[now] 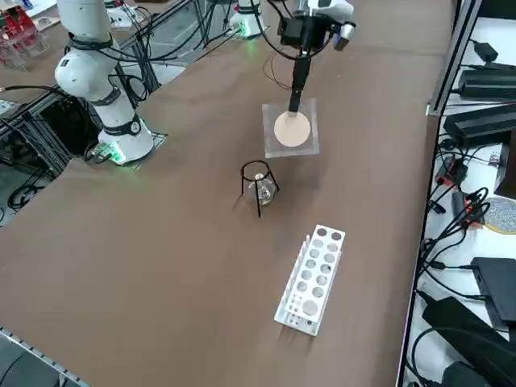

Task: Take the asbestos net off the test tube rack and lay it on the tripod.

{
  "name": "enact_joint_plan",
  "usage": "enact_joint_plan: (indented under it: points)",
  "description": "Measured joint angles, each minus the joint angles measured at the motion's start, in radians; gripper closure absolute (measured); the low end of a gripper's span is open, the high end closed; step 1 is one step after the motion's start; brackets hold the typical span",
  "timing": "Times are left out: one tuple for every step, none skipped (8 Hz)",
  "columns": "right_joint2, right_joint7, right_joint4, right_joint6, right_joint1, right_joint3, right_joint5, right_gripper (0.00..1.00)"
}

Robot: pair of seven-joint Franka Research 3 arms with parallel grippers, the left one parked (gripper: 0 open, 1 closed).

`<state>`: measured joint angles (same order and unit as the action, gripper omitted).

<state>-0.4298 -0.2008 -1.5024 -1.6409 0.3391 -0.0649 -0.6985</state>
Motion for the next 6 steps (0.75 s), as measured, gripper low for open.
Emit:
enact_joint_plan:
  points:
    - [-0.045,-0.121,0.000,0.039,0.042,0.000,-0.055,0.98]
    - [-0.088,-0.227,0.000,0.072,0.075,0.000,-0.079,0.98]
    - [-0.126,-0.320,0.000,0.105,0.097,-0.001,-0.094,0.98]
    - [-0.158,-0.397,0.000,0.146,0.110,-0.001,-0.117,0.98]
    - [-0.188,-0.457,0.000,0.199,0.116,-0.001,-0.146,0.98]
    - [-0.221,-0.512,0.000,0.247,0.122,-0.001,-0.169,0.98]
